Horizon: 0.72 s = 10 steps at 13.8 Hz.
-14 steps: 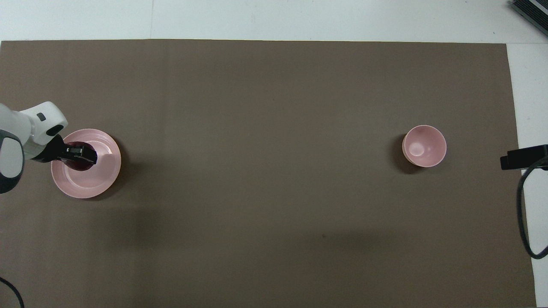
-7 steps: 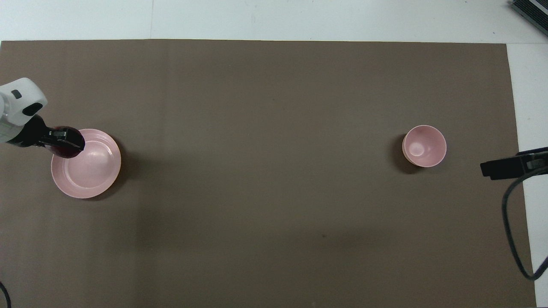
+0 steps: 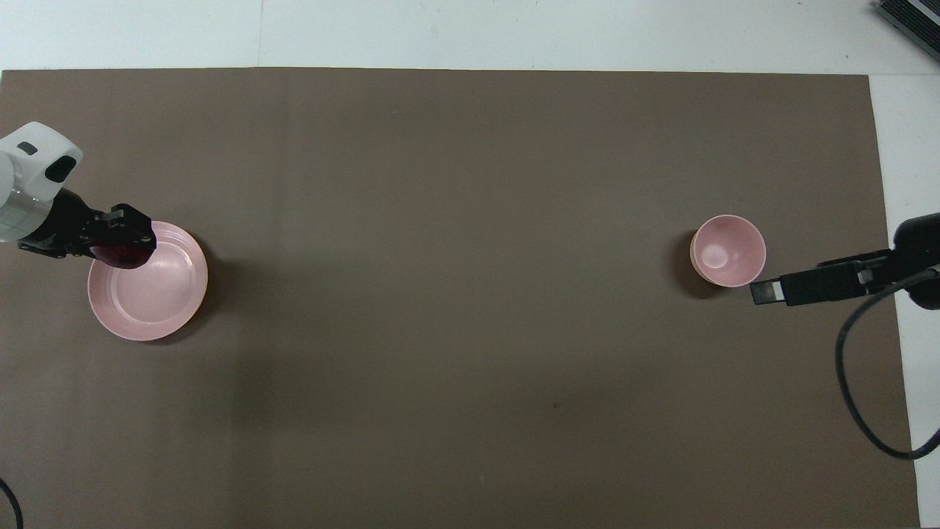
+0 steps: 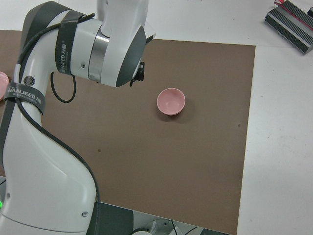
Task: Move apple from plate to bowl
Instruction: 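Close the left gripper on the apple while the right gripper advances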
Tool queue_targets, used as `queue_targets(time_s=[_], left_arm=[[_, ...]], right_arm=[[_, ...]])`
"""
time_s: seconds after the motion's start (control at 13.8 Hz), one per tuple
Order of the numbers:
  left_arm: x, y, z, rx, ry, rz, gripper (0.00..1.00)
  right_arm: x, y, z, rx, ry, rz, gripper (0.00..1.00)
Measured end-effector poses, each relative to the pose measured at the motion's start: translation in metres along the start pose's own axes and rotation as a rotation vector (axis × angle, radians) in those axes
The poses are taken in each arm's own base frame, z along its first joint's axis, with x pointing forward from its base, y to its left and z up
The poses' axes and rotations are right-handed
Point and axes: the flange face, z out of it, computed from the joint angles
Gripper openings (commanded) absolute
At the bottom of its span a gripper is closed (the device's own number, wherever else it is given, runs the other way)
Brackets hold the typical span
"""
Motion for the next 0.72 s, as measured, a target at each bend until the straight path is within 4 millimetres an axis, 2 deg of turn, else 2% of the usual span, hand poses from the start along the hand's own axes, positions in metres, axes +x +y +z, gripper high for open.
queue_targets(time_s=[0.14,0.36,0.72], left_arm=[[-0.008,0.007,0.006,-0.004,-0.068,-0.017,0.00],[-0.021,0.023,0.014,-0.052,-0.172,-0.028,0.00],[-0.038,0.059,0.019,-0.208,-0.305,-0.057,0.00]], right_arm=[[0.002,0.015,0.021,0.076,0.013,-0.066,1.00],[-0.002,0.044,0.052,0.218,0.025,-0.066,1.00],[-0.006,0.050,0.079,0.365,0.029,-0.010,1.00]])
